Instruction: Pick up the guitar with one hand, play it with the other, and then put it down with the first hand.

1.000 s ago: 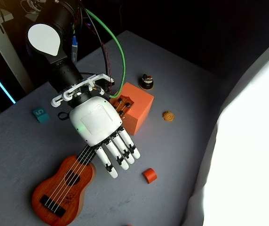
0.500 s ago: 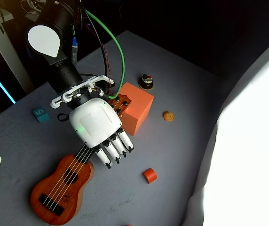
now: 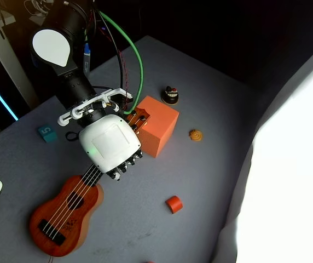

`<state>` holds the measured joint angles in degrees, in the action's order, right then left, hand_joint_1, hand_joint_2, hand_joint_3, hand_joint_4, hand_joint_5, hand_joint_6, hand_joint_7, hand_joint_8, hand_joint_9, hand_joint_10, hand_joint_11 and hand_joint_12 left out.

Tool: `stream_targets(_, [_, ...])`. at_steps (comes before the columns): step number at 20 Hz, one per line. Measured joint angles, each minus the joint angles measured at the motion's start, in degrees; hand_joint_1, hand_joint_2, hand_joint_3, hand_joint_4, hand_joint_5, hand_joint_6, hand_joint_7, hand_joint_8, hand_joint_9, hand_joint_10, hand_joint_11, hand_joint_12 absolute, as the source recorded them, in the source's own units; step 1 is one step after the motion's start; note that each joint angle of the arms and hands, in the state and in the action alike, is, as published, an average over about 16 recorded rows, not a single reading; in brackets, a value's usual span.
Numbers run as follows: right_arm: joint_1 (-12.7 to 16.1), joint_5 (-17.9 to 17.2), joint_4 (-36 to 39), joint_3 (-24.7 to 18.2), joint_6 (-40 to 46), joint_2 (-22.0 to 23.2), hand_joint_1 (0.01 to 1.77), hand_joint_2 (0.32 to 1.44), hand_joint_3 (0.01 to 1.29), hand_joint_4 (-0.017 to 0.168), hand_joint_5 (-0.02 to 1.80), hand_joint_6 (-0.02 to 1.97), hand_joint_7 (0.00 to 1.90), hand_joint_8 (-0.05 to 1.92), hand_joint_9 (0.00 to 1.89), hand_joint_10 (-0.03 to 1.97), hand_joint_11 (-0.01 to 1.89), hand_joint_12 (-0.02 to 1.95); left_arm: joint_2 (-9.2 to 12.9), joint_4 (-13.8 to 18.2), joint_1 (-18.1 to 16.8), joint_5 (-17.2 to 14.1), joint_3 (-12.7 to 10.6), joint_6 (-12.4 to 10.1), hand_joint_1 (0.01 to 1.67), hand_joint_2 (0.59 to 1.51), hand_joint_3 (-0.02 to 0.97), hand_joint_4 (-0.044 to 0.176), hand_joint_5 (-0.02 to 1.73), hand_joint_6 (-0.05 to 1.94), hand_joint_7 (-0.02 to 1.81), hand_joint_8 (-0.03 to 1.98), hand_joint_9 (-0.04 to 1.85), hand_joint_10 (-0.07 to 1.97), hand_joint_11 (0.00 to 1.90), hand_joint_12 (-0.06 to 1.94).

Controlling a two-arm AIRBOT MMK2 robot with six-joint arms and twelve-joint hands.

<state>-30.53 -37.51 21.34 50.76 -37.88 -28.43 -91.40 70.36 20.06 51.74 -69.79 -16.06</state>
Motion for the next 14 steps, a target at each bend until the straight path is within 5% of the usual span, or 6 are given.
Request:
stream_targets(5, [0.21,-0.29,5.11,1.75,5.12,-0.55,0.20,1.35,0.02,0.005,0.03,0.02,0.03,0.02,0.03,0.01,0.02,0.00,0.99,-1.33,-1.11,-0.19,0.81,0.74,1.30,1.057,-0.011,0.047,1.16,1.50,1.39,1.95,1.46,1.93,1.46,1.93])
stream_targets(14, [1.26,-2.35,21.35,5.91,20.57,-1.73,0.20,1.36,0.02,0.005,0.02,0.02,0.02,0.02,0.04,0.01,0.02,0.00,4.86,-6.72,-5.51,-0.01,4.07,4.38,1.49,1.069,-0.003,0.083,1.25,1.83,1.35,1.97,1.45,1.94,1.47,1.93])
